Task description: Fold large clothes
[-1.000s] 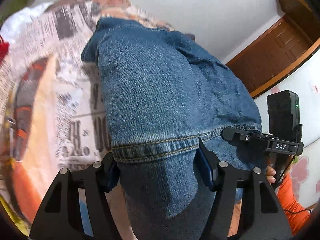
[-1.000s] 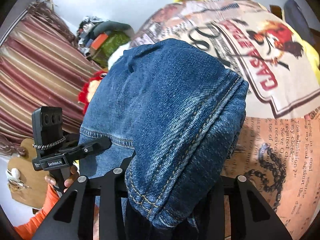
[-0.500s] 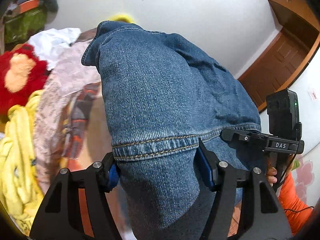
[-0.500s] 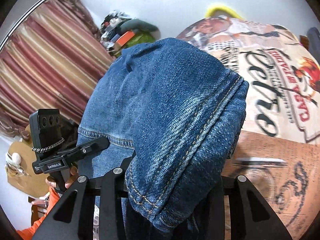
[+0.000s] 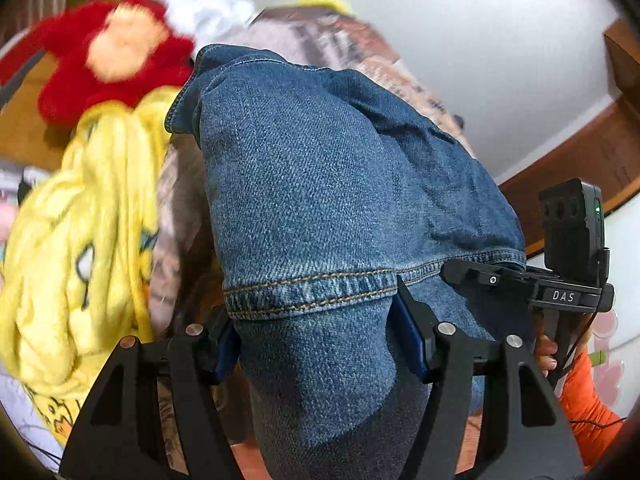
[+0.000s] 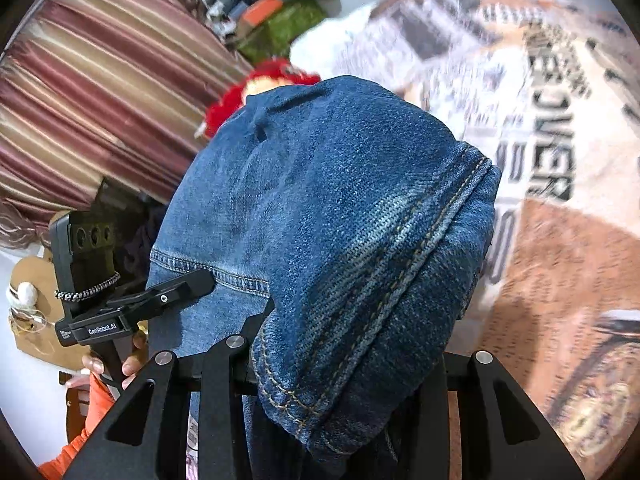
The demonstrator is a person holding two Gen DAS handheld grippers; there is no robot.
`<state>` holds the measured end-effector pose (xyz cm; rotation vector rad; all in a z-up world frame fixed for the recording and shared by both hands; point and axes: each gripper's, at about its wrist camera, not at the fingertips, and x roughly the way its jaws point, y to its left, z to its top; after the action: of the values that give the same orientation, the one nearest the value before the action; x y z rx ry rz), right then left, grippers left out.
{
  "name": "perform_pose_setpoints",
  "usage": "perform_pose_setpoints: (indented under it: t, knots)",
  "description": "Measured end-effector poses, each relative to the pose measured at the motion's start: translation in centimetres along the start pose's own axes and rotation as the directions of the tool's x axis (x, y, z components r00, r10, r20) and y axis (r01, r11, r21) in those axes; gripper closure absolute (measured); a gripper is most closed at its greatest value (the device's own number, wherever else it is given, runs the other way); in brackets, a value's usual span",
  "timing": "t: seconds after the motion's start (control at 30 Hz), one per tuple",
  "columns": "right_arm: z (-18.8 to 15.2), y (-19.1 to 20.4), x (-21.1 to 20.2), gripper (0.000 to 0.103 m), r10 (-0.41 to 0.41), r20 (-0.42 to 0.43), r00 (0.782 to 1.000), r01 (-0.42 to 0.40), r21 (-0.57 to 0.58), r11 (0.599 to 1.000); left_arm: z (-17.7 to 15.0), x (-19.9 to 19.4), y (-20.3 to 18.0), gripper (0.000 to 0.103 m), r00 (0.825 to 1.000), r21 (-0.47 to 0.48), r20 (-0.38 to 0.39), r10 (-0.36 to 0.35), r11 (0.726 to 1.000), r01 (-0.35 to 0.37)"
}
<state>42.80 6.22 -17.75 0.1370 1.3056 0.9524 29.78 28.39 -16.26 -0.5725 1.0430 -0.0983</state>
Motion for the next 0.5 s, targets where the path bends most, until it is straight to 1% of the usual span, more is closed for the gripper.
perform_pose_setpoints:
  t: [0.1,0.17,0.23,0.33,0.4,0.47,0.5]
  knots:
    - [0.1,-1.4,3.3,0.068,-0.006,-0.065,0.998,0.008,0.024,1.0,-0.9,2.5,2.3,0.038,0.999,-0.043,-0.04,0.0,0.999,-0.002]
    - [0.0,-2.4,5.1,0.068,-0.018,-0.097,0.995,0.021,0.032,0.999,-1.5,4.0,2.9,0.038,0.998,-0.04,-0.057,0.014,0.999,-0.017]
    - [-0.2,-3.4,6.4,0.067,-0.032,-0.115,0.993,0.036,0.028,0.999,-1.9,5.2,3.4,0.035,0.998,-0.022,-0.051,0.033,0.999,-0.034]
    - [-0.2,-3.9,6.8,0.065,-0.031,-0.118,0.992,0.033,0.018,0.999,-2.2,5.4,3.8,0.03,0.999,-0.038,-0.033,0.015,0.999,-0.016]
    - [-0.1,-3.8,6.7,0.063,-0.038,-0.127,0.991,0.038,0.0,0.999,-2.7,5.4,4.2,0.029,0.999,-0.058,-0.038,0.002,0.998,-0.004]
    - [-0.5,-3.3,6.1,0.057,-0.072,-0.127,0.989,0.068,-0.03,0.997,-2.8,5.1,4.3,0.029,0.999,-0.072,-0.041,0.01,0.997,-0.013]
    - [-0.8,-3.0,5.9,0.056,-0.09,-0.125,0.988,0.086,-0.041,0.995,-2.8,5.0,4.2,0.029,0.999,-0.069,-0.039,0.024,0.997,-0.027]
